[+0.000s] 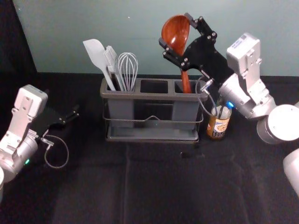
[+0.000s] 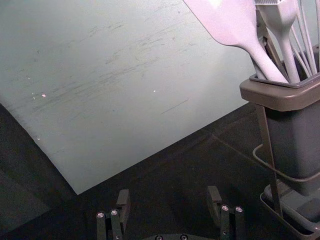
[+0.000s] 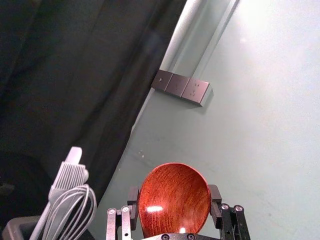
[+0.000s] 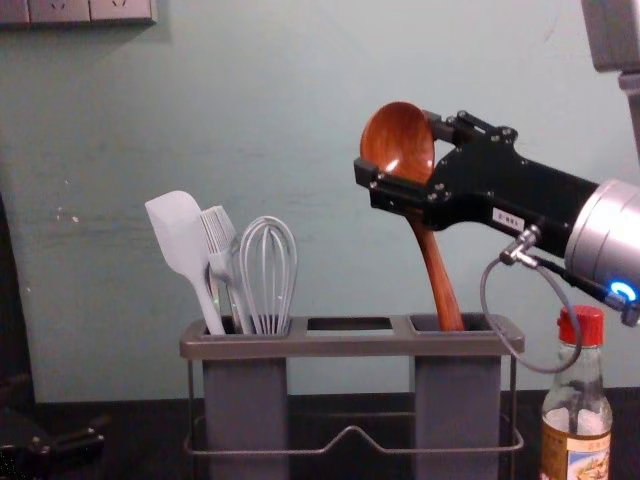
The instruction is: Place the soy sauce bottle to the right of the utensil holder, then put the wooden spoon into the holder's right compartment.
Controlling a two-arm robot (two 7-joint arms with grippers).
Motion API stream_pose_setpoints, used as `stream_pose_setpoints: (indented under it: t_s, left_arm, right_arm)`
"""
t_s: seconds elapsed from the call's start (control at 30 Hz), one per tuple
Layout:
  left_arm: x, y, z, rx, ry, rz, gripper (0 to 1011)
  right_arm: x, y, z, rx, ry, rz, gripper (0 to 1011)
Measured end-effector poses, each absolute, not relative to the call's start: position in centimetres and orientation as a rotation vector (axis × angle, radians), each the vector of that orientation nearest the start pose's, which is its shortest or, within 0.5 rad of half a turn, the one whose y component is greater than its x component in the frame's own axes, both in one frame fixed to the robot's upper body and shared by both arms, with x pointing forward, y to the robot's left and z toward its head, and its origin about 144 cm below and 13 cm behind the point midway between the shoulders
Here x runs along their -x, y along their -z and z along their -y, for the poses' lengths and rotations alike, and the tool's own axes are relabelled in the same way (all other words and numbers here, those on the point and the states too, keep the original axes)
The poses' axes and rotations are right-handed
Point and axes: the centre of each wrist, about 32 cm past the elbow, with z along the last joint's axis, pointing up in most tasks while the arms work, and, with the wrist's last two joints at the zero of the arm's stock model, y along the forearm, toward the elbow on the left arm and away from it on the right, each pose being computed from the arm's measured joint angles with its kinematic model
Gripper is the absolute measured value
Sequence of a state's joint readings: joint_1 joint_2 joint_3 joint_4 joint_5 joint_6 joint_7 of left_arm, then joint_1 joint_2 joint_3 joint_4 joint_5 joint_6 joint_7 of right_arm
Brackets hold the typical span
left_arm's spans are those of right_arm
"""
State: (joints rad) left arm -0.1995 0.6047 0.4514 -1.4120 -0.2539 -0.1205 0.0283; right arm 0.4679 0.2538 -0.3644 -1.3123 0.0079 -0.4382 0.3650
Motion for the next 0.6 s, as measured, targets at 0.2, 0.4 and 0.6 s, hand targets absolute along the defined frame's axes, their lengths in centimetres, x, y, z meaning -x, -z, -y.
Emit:
stream_pose_setpoints:
  t_s: [0.2,0.4,0.6]
  left_arm:
    - [-48.9,-114.0,-31.0,-0.304,-1.248,0.285,1005]
    - [-48.9,-114.0,-31.0,-0.304,-1.248,0.285,1005]
    - [-48.9,-114.0,-31.0,-0.304,-1.248,0.285,1005]
  right_arm:
    - [-56.7,-121.5,21.3,-0.090,0.841,0.654,837]
    - [-56.1,-120.4,21.5,-0.085,0.853,0.632,837]
    - [-55.8,-119.7,21.7,-0.082,0.863,0.619,837]
